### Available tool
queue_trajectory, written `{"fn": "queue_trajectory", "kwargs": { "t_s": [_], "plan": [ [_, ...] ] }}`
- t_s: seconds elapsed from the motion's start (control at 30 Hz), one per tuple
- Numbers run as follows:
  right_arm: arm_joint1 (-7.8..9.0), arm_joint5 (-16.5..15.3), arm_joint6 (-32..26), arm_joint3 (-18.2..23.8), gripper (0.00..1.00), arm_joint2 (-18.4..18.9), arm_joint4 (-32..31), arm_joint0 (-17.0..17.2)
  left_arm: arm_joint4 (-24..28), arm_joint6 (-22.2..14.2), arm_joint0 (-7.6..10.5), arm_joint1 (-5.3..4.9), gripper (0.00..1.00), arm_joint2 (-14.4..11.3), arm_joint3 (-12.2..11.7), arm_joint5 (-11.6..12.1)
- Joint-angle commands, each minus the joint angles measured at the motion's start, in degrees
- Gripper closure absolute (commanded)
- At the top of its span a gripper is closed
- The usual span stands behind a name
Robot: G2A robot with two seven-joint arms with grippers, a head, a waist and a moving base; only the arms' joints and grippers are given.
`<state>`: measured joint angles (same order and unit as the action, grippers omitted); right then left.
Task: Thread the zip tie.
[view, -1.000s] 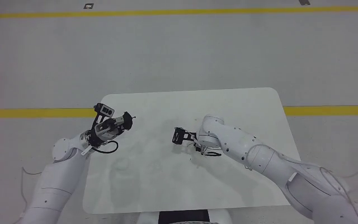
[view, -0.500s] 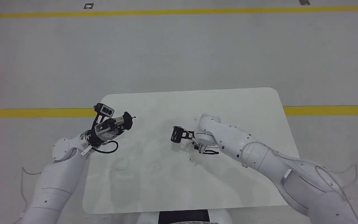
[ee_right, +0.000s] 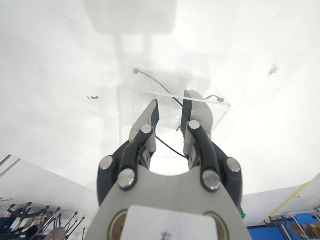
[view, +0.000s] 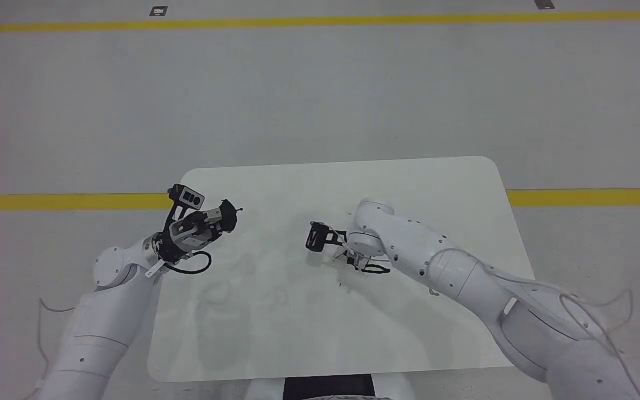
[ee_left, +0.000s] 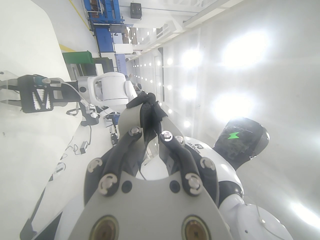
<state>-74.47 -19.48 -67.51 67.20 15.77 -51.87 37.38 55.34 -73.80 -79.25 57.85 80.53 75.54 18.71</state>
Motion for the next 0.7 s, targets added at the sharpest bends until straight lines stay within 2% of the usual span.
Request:
{"fn": "queue_trajectory", "kwargs": {
  "t_s": [0.0, 0.23, 0.47, 0.67],
  "plan": [
    [-0.14, 0.0, 0.05, -0.46, 0.77, -0.16, 0.13, -0.09, 0.0, 0.0, 0.0, 0.0, 1.0, 0.0, 0.0, 0.0],
    [-0.74, 0.0, 0.15, -1.97, 0.76, -0.37, 0.63, -0.75, 0.0, 0.0, 0.0, 0.0, 1.0, 0.0, 0.0, 0.0],
    [-1.56, 0.0, -2.36, -3.49, 0.75, -0.02, 2.48, -1.47, 0.0, 0.0, 0.0, 0.0, 1.0, 0.0, 0.0, 0.0],
    [-2.24, 0.0, -3.14, -4.73, 0.8, -0.69, 3.49, -1.97, 0.0, 0.0, 0.0, 0.0, 1.0, 0.0, 0.0, 0.0]
  ]
}}
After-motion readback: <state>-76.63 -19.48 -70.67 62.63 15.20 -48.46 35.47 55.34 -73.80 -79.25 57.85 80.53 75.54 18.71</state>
